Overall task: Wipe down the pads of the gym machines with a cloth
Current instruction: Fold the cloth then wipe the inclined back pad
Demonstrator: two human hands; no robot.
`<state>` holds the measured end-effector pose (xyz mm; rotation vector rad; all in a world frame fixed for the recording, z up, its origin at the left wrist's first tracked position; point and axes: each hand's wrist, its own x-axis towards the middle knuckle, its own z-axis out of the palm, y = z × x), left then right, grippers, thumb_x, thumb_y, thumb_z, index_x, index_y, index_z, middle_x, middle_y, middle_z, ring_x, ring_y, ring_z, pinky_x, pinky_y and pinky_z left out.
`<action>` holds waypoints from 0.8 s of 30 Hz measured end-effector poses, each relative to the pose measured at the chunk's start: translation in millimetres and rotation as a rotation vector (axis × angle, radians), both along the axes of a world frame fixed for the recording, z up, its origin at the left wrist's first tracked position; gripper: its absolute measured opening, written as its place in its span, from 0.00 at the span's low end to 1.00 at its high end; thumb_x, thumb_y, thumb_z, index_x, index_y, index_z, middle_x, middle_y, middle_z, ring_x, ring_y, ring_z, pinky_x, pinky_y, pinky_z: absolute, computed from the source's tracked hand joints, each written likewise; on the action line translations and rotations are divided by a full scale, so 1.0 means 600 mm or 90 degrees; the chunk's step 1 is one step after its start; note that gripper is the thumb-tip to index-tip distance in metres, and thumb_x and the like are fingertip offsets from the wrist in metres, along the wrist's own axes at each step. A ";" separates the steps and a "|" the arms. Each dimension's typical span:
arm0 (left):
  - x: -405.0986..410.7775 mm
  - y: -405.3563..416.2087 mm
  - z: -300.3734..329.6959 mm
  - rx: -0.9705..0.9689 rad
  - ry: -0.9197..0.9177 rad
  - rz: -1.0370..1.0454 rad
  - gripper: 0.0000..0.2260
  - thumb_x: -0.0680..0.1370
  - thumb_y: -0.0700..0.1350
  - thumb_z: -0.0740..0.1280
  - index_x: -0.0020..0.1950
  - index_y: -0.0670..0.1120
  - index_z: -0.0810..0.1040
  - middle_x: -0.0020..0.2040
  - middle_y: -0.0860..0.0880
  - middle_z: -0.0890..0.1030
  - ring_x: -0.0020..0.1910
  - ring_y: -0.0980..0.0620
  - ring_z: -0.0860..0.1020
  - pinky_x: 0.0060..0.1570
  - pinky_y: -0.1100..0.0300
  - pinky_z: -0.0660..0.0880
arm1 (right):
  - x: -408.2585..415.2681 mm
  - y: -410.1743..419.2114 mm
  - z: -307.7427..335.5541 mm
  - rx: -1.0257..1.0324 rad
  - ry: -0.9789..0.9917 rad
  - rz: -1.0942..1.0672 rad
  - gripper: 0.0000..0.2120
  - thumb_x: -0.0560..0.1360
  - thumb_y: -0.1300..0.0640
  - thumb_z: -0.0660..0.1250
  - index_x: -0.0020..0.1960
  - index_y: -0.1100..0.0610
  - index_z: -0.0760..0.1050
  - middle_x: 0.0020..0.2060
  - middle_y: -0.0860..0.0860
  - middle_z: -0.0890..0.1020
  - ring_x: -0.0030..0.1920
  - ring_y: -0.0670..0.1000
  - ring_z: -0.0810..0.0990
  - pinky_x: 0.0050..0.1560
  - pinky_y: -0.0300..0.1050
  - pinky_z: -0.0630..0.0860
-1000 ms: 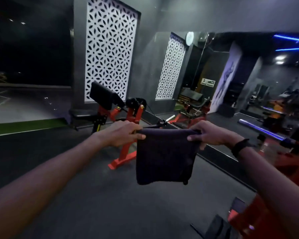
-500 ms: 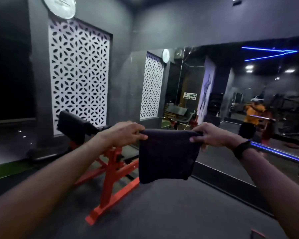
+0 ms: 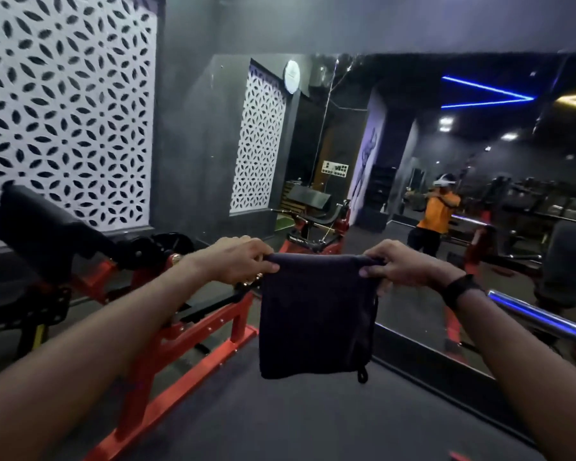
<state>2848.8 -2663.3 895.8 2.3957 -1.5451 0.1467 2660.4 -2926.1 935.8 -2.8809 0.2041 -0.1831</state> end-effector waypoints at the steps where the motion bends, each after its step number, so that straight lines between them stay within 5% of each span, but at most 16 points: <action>1: 0.026 -0.026 0.000 -0.002 0.002 -0.005 0.11 0.82 0.60 0.61 0.40 0.60 0.73 0.42 0.57 0.79 0.46 0.52 0.78 0.50 0.52 0.73 | 0.022 -0.023 0.004 0.000 0.002 -0.007 0.10 0.78 0.62 0.70 0.38 0.59 0.77 0.33 0.50 0.79 0.35 0.50 0.81 0.38 0.45 0.78; 7: 0.194 -0.207 0.058 -0.043 0.026 -0.059 0.12 0.82 0.58 0.63 0.40 0.57 0.72 0.39 0.58 0.77 0.42 0.55 0.78 0.44 0.55 0.68 | 0.156 -0.184 0.068 -0.043 -0.046 -0.080 0.11 0.77 0.60 0.72 0.36 0.55 0.77 0.30 0.46 0.77 0.32 0.40 0.73 0.37 0.44 0.71; 15: 0.318 -0.460 0.000 0.028 0.010 -0.185 0.11 0.80 0.60 0.63 0.47 0.55 0.78 0.41 0.55 0.76 0.52 0.47 0.79 0.46 0.54 0.68 | 0.213 -0.372 -0.031 0.008 -0.006 -0.196 0.16 0.77 0.62 0.71 0.34 0.47 0.75 0.30 0.44 0.78 0.32 0.38 0.75 0.36 0.36 0.71; 21: 0.368 -0.661 -0.036 0.032 0.053 -0.239 0.12 0.81 0.57 0.63 0.45 0.51 0.77 0.35 0.58 0.77 0.40 0.52 0.75 0.45 0.55 0.68 | 0.239 -0.547 -0.059 0.007 -0.015 -0.249 0.05 0.78 0.59 0.71 0.45 0.61 0.81 0.38 0.54 0.84 0.39 0.50 0.81 0.43 0.46 0.75; 24: 0.393 -0.759 -0.038 0.056 0.044 -0.265 0.12 0.81 0.58 0.63 0.43 0.53 0.76 0.36 0.56 0.80 0.41 0.53 0.79 0.45 0.55 0.71 | 0.250 -0.626 -0.074 0.031 -0.015 -0.258 0.05 0.78 0.60 0.70 0.46 0.61 0.81 0.38 0.55 0.84 0.36 0.44 0.79 0.40 0.44 0.75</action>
